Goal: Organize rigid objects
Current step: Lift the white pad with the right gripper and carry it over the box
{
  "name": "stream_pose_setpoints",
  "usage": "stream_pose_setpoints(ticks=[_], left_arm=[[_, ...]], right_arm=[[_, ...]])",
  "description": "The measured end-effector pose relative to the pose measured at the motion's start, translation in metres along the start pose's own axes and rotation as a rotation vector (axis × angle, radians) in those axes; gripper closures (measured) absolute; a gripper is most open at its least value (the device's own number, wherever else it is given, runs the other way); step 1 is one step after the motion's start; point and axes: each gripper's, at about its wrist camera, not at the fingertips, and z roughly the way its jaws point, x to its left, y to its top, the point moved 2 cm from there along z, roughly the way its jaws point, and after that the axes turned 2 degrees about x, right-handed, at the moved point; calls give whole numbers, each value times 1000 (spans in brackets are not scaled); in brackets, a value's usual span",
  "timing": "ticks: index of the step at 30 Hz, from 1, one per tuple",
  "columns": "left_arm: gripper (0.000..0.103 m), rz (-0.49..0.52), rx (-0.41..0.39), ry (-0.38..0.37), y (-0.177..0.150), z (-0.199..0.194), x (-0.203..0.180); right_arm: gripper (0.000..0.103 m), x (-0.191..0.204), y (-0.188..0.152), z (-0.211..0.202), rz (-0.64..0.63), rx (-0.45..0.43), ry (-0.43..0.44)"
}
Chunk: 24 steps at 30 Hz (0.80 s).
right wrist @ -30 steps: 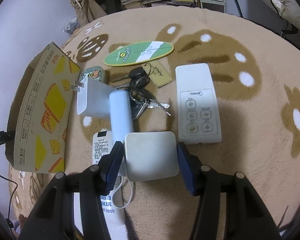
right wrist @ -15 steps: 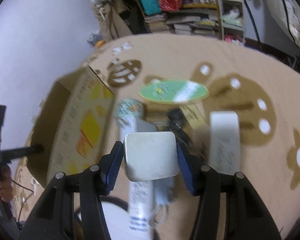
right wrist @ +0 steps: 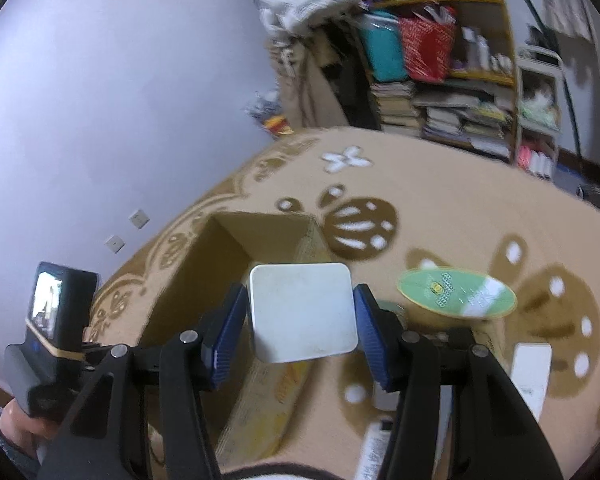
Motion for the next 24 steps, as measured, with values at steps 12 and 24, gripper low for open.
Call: stream_pose_setpoints(ticks=[12,24], left_arm=[[89,8,-10,9,0,0,-2],[89,6,-9,-6,1,2,0]], right_arm=[[45,48,-6,25,-140,40,9],[45,49,-17,43,-173,53,19]])
